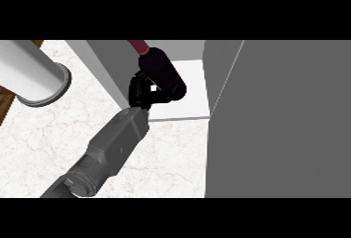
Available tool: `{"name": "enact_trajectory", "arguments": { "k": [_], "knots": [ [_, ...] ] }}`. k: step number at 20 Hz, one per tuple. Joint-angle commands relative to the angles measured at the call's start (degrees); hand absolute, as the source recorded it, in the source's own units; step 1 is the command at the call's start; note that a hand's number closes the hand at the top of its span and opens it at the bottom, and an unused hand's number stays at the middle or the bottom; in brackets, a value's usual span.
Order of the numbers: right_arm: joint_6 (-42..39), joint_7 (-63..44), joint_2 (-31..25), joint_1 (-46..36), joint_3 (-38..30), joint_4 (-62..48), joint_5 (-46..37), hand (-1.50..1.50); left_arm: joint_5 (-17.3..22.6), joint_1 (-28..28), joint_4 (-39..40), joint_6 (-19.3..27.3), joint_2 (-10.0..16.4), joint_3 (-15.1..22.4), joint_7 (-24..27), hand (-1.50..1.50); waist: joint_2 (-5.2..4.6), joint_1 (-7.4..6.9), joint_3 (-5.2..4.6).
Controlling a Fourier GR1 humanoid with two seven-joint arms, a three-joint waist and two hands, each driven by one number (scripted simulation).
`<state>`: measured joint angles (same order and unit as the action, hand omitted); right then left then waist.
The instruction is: Pick up the wine, place it into the cabinet and close the cabinet
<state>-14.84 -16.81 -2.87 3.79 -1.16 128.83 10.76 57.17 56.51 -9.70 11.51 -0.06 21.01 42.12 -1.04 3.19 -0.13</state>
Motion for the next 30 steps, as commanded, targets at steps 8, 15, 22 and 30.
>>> {"name": "enact_trajectory", "arguments": {
  "k": [8, 15, 22, 30],
  "knots": [
    [-0.26, 2.44, 0.21, -1.8, -0.1, -3.34, -1.41, -1.5, -1.56, 0.89, 0.49, -1.45, 1.76, -2.04, 7.08, -1.5, 0.43, -1.61, 0.1],
    [-0.6, -0.37, -2.36, -0.61, -4.28, 0.48, 1.95, -1.5, -3.89, -4.16, -5.49, -0.15, 0.14, 0.15, 11.74, -1.5, 1.22, -3.11, 0.16],
    [1.36, -3.9, 0.38, 3.16, 1.5, 5.25, -1.16, -1.5, -6.34, -11.65, -17.08, 2.18, 1.66, 4.35, 8.43, -1.5, 1.91, -4.63, 0.17],
    [2.56, -4.0, 0.41, 0.39, 1.02, 4.11, -2.76, -1.5, -11.07, -23.15, -45.85, 5.71, 9.66, 13.41, -6.51, -1.5, 1.87, -5.17, 0.2]
  ]
}}
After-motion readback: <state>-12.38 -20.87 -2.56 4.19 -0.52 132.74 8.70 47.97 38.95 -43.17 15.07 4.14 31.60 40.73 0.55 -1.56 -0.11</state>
